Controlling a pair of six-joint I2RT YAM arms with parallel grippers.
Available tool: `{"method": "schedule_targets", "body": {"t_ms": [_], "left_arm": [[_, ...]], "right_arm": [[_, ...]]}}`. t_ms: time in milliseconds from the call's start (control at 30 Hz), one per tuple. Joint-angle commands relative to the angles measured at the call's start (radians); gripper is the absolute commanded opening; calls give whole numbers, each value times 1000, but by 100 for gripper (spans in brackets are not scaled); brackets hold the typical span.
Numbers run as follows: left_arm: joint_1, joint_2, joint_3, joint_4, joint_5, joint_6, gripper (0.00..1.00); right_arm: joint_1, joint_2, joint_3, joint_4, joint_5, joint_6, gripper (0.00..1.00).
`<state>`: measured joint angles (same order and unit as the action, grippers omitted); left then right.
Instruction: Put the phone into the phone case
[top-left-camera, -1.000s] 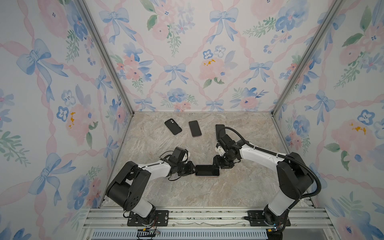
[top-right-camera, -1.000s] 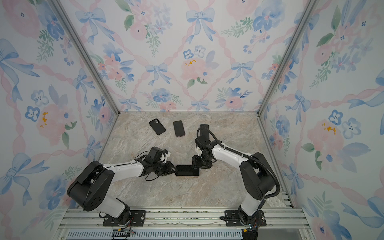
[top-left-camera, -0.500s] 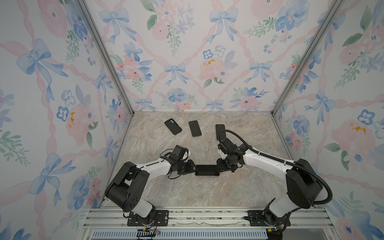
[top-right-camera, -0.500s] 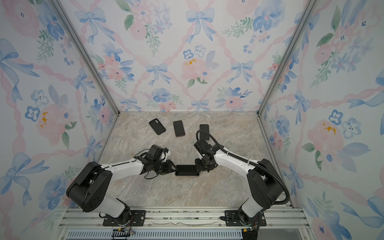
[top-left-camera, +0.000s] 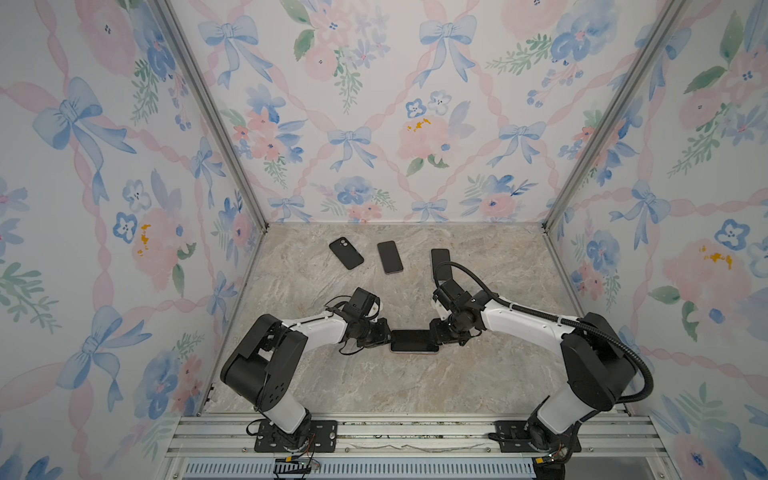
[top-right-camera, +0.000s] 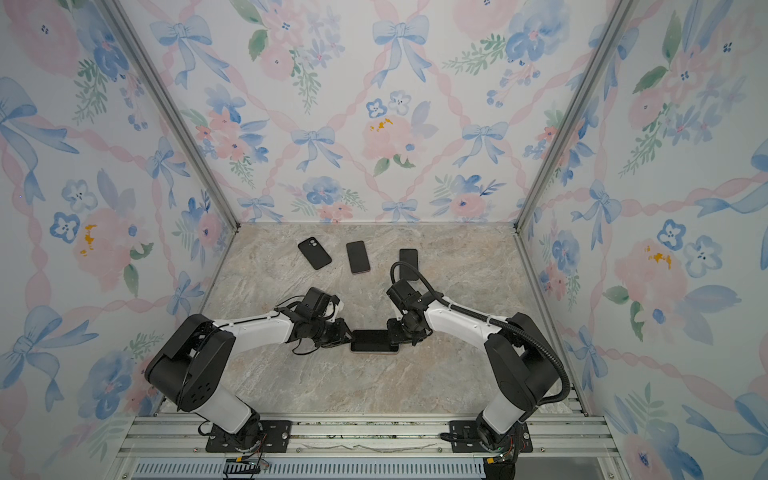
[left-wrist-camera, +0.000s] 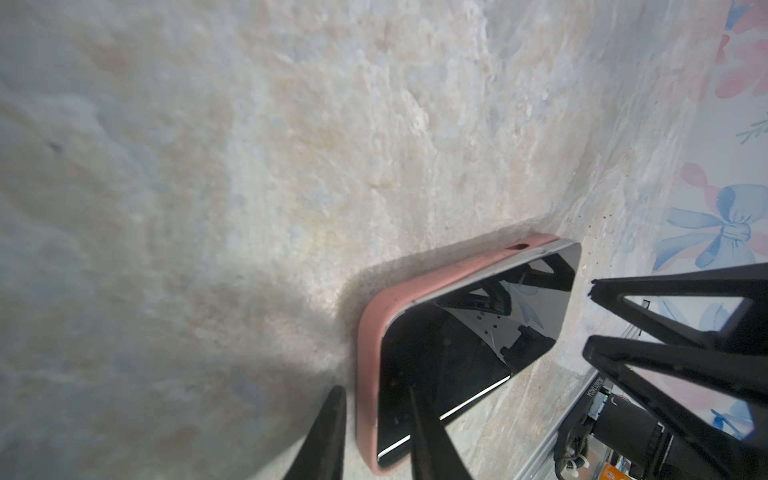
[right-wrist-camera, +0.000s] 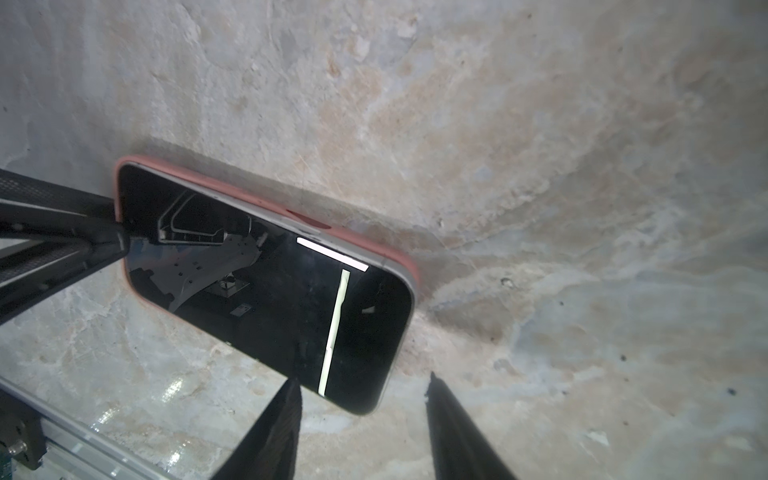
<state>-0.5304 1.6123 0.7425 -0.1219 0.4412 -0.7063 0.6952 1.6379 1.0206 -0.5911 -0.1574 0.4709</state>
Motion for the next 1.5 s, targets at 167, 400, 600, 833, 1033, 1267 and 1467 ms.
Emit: {"method": "schedule_targets", "body": {"t_ms": [167,400,600,833,1033,1267,1467], "left_arm": [[-15,5,9,-15,-21,20,24],[-29,12,1,-8,-30,15,20],[-45,17,-37,33,-12,-4,16],[-52,3,-56,63,2,-22,11],[-60,-11,-69,90,13,-37,13],[-28,-89,-119,70,3,-24,25],[-10,-128,-132,11,-10,-1,32]], "right_arm": [[-2,51,-29,31,-47,30,49],[13,80,-15,35,-70,37,34],[43,87,-5,48,-88,58,24],[95,122,13,93,-120,102,21],[135,142,19,120,-133,135,19],[94,40,12,4,4,72,25],[54,-67,-8,-51,56,17,34]]}}
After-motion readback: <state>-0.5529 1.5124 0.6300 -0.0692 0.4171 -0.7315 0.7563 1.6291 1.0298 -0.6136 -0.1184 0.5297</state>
